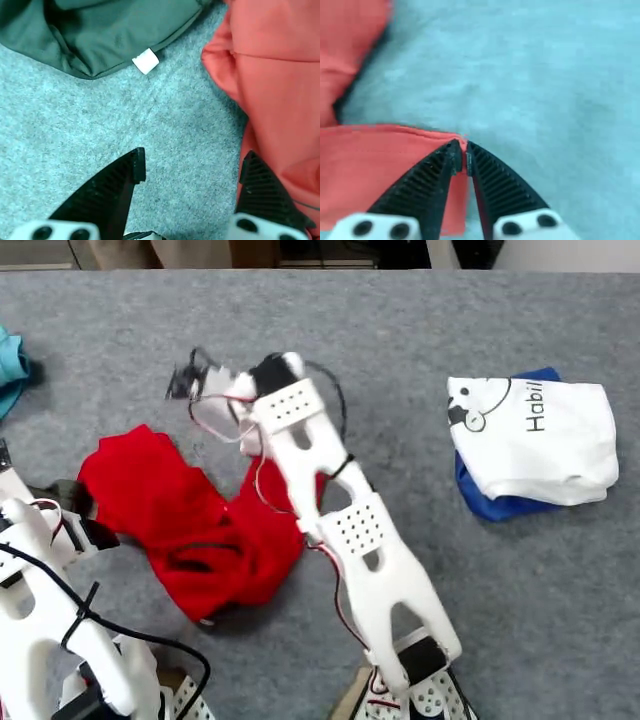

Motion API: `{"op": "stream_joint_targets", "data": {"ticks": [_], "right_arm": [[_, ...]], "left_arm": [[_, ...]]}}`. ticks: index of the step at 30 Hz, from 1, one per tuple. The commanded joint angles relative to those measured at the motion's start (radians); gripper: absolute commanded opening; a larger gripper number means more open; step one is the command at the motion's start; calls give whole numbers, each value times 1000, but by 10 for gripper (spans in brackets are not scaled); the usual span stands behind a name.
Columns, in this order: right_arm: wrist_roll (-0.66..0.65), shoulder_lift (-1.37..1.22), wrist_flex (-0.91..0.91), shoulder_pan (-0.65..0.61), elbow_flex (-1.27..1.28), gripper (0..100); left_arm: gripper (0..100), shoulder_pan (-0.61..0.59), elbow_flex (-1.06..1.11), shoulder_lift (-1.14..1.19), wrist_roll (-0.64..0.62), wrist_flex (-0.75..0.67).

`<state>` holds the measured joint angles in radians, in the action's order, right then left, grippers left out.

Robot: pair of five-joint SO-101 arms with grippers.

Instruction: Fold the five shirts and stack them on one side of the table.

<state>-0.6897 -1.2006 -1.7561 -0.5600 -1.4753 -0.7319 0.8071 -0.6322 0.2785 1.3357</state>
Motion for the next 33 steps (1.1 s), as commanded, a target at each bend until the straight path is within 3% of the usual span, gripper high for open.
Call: {"op": "stream_joint_targets", "data": {"ticks": [1,9,20,27,33], "right_arm": [[64,35,-21,53,-202,2],[192,282,107,136,-179,2],[486,122,394,426,-105,2],[531,-108,502,461,-107,2],[450,-159,516,455,-150,2]], "left_arm": [[306,-12,-11,-15,6,-6],[306,-3,-12,-16,9,-5],[306,146,-141,-13,2,94],[306,414,-201,-15,2,180],[305,825,-224,-15,6,230]]}}
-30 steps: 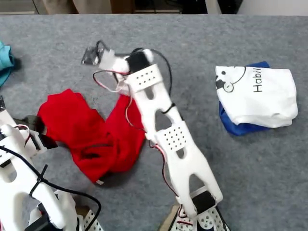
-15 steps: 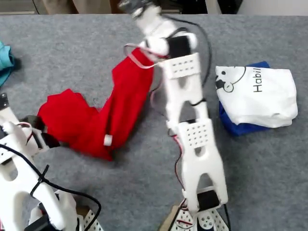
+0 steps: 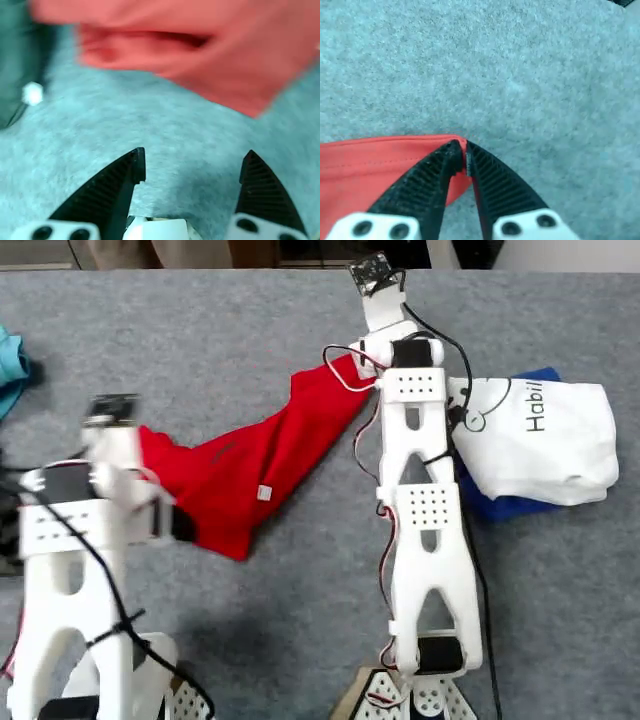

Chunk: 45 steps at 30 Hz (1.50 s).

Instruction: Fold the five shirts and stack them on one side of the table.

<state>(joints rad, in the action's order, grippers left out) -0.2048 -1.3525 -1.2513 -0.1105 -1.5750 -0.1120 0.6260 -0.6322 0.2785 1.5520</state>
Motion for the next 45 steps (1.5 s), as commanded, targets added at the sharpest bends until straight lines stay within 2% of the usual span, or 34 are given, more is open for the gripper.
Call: {"op": "stream_joint_targets", "data": {"ticks": [1,4,7,9,17,21,30,34,38,45], "right_arm": [[-41,-8,9,7,-50,2],[-44,-8,3,5,-50,2],[-46,-8,8,5,-50,3],[-46,-8,8,4,-50,3],[-48,-12,9,-5,-50,3],[-86,-13,9,-18,-48,3],[-101,-13,9,-27,-47,3],[-101,-13,6,-27,-47,3],[-101,-13,5,-27,-47,3],[-101,-13,5,-27,-47,3]], "left_arm": [[295,279,-37,-7,9,15],[249,436,26,-5,35,-40],[237,500,160,-2,86,-178],[236,496,219,13,69,-272],[229,370,206,183,-63,-457],[143,373,169,265,-68,-470],[153,365,158,380,-81,-465],[160,371,117,351,-187,-423],[216,365,77,326,-298,-397],[225,370,110,344,-307,-420]]}}
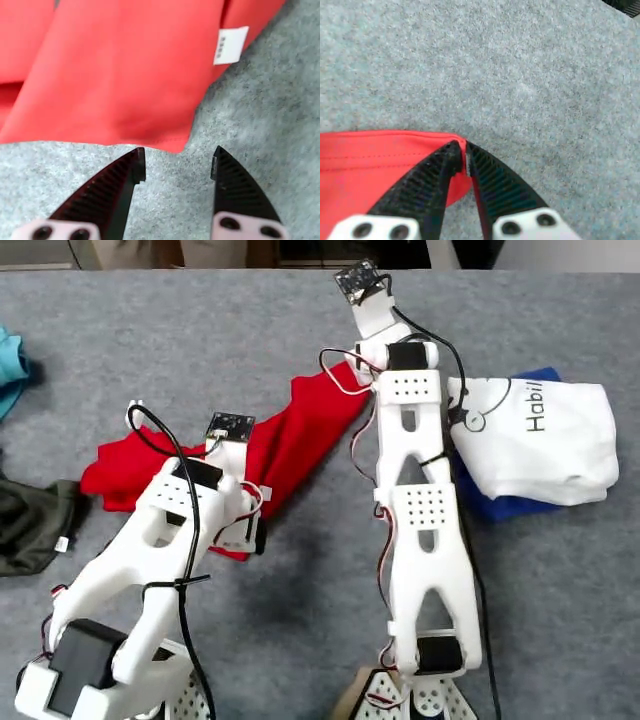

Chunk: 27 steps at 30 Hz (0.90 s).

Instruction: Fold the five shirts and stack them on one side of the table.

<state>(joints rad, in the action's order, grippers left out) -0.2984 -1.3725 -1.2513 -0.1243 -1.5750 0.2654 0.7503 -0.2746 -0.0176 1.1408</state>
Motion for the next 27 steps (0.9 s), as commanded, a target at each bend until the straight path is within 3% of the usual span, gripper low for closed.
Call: {"op": "stream_joint_targets", "data": {"ticks": [1,11,24,27], "right_arm": [[-8,7,5,-13,-47,3],[-8,7,5,-12,-45,3],[-8,7,3,-12,-47,3],[-8,7,3,-12,-47,3]], "left_arm": [[225,-11,-9,-8,-11,-9],[224,-14,60,77,-18,-196],[102,-15,52,145,-9,-193],[84,-8,52,145,44,-192]]}}
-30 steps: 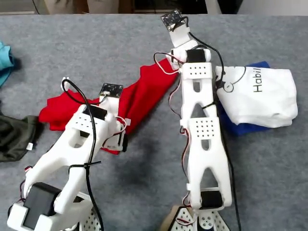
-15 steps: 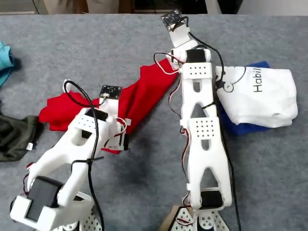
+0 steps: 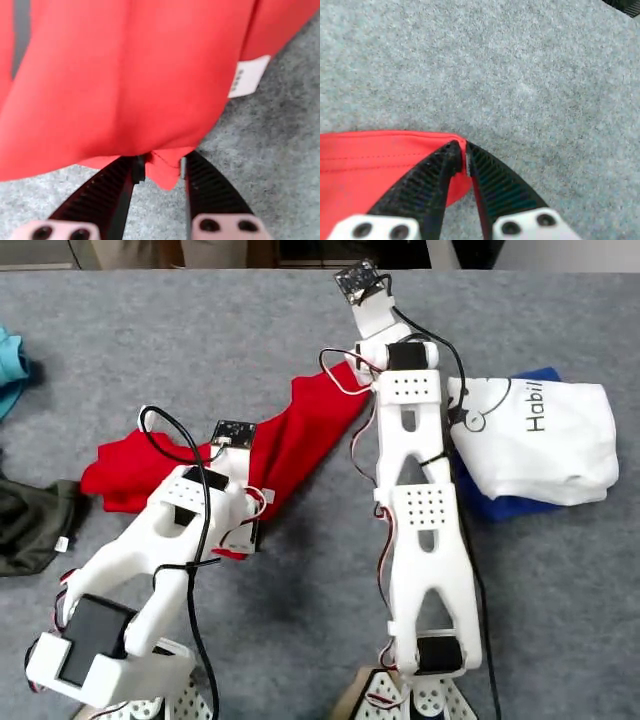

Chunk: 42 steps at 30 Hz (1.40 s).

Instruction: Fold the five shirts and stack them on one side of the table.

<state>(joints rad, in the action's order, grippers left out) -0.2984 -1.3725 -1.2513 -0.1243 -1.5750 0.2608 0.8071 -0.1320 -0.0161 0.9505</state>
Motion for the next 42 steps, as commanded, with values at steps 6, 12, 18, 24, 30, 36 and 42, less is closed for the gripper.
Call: {"op": "stream_joint_targets", "data": {"ticks": [6,12,18,24,30,36,42], "right_arm": [[-8,7,5,-13,-48,3],[-5,16,-3,-30,-50,2],[-3,163,-170,-74,-51,2],[-6,389,-295,-67,-96,2],[-6,699,-301,-59,-93,2],[-8,983,-138,-62,-87,2],[-8,1204,-133,-120,-85,2]], "left_arm": [[43,-2,-8,-7,64,-2],[19,-18,-166,-7,64,175],[19,-135,-542,-8,78,496],[19,-298,-980,-8,204,776],[19,-463,-1343,-74,206,810],[19,-520,-1425,-278,209,810],[19,-520,-1425,-447,207,809]]}}
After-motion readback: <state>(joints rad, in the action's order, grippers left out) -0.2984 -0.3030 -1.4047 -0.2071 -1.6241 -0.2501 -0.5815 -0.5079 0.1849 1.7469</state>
